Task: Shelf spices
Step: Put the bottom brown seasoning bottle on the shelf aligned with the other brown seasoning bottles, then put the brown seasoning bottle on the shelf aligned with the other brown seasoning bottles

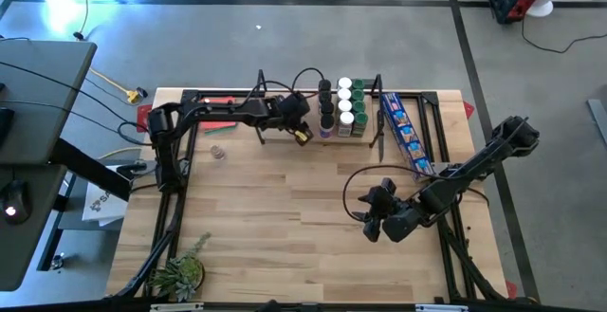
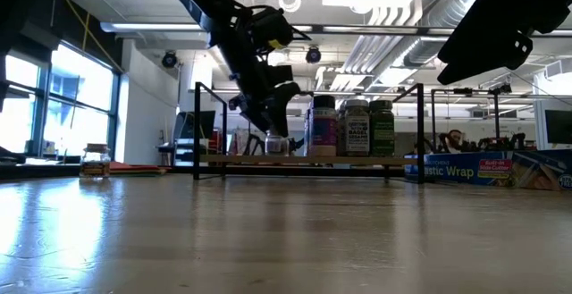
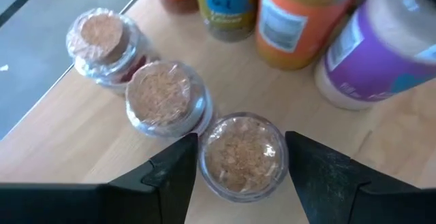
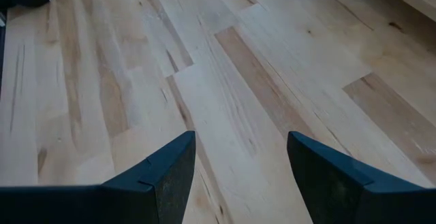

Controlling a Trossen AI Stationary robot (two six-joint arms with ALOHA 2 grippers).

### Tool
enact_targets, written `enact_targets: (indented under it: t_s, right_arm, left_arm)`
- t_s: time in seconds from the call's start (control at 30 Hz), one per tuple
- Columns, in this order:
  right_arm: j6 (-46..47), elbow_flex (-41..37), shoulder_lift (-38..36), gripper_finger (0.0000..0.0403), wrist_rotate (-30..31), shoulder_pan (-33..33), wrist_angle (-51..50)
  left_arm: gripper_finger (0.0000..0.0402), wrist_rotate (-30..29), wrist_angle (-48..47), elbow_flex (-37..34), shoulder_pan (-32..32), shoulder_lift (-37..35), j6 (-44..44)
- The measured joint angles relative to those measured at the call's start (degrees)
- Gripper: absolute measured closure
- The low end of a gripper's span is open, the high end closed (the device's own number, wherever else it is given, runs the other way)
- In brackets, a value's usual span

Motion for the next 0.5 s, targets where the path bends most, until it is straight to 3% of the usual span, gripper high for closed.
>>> enact_targets:
  t_s: [0.27, 0.5]
  right_arm:
    - [0.0, 0.0, 0.0, 0.0176, 0.0, 0.0, 0.0]
    - [0.0, 0.0, 0.0, 0.0176, 0.0, 0.0, 0.0]
  left_arm:
    - [0.0186, -0.8, -1.9, 0.5, -0.9, -1.9, 1.5]
    - [0.0186, 0.4, -8.5, 2.3, -7.1, -10.2, 1.6]
